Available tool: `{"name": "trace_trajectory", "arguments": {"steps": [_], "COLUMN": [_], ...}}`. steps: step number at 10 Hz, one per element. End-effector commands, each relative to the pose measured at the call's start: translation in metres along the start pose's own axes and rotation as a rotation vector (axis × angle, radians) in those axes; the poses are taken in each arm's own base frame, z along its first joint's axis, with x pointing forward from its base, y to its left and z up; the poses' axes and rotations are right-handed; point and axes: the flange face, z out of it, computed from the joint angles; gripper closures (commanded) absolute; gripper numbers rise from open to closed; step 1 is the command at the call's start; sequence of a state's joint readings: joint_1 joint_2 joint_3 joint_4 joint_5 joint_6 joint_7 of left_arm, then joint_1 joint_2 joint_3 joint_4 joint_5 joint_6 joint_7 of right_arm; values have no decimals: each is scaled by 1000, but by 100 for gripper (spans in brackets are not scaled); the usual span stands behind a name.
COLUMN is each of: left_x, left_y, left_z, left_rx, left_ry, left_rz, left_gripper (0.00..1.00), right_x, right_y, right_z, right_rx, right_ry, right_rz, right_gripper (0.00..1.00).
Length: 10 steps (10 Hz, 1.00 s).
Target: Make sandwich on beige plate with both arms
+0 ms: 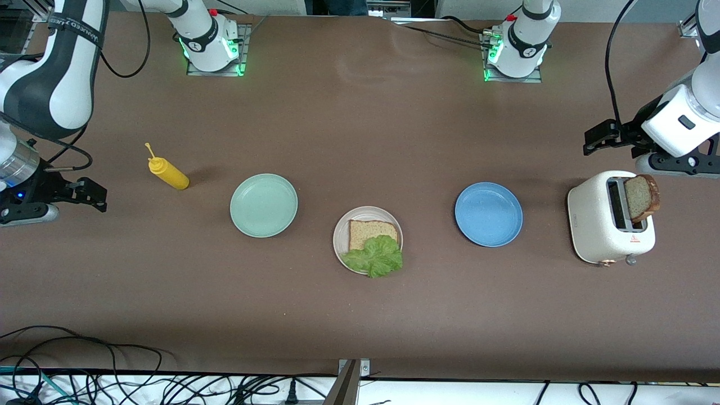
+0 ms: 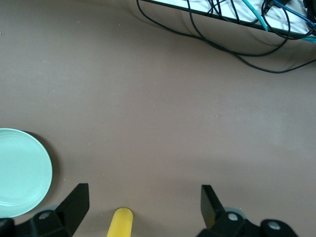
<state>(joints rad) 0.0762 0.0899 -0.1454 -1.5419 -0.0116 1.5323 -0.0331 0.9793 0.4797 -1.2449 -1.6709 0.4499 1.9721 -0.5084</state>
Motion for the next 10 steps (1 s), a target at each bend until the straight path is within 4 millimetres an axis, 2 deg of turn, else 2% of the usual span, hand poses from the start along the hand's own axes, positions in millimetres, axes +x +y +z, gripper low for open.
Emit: {"name": "trace_trajectory", "arguments": {"steps": [1,3,5,6,8,9,10], "left_x": [3,10,20,25,30,36,39], "left_y": [-3,-32,-63,-85,-97,-103,-122], "left_z": [-3,6,28,29,24,37,43], "left_rx": [31,24,12,7,24,56,59], "left_ry": [7,0,-37,-31,-16,-40,-49], "left_rz": [10,-34,-81,-116,-127,-92,-61], "left_gripper": [0,0,0,0,0,0,0], "right_x": [-2,-1,0,1,5,6,7], "right_y": [1,1,0,0,-2,-4,-5], "right_z": [5,6,6,9,14,18,20], "right_rx": [-17,-20,-27,-36,-60,-71,-81], "right_ry": [-5,-3,3,3,12,5,3], "right_rz": [2,3,0,2,0,-3,-4], "right_gripper": [0,0,0,0,0,0,0]}}
